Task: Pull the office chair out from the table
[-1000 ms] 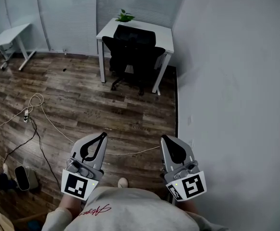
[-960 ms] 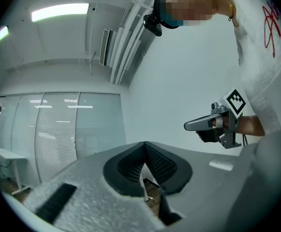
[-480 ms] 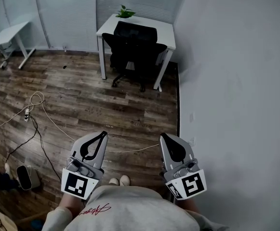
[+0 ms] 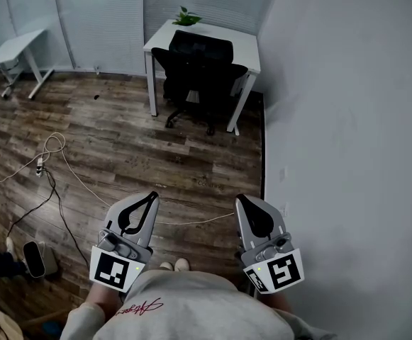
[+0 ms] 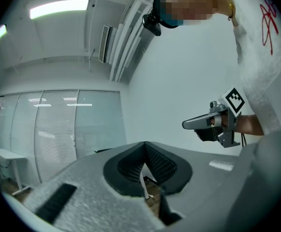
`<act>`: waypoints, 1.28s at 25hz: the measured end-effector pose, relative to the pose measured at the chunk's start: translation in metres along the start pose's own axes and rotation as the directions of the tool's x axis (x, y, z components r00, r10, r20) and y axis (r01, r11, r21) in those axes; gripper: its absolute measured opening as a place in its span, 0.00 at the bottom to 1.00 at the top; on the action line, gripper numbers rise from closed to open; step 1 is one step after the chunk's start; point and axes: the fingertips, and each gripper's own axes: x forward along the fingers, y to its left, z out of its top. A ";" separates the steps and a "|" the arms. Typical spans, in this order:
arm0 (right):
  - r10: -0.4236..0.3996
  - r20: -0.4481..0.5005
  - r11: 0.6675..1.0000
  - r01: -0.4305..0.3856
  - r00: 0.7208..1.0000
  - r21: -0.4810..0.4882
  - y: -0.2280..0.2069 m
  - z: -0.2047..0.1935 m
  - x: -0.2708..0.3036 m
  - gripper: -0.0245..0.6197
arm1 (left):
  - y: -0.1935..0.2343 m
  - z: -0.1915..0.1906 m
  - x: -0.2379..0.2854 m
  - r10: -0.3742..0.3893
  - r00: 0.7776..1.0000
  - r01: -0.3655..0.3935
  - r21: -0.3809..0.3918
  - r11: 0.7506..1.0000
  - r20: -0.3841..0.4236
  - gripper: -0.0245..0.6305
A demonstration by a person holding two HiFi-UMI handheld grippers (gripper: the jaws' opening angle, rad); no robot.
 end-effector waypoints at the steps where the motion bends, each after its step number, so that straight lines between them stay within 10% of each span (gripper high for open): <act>1: 0.000 0.000 1.000 0.000 1.000 0.000 -0.002 0.000 0.000 0.04 | -0.001 0.000 0.002 0.000 1.000 0.000 -0.001 1.000 0.001 0.03; 32: 0.013 -0.008 1.000 -0.013 1.000 -0.008 -0.046 -0.030 0.034 0.04 | 0.019 -0.033 0.047 0.031 0.999 -0.031 0.015 0.999 -0.010 0.03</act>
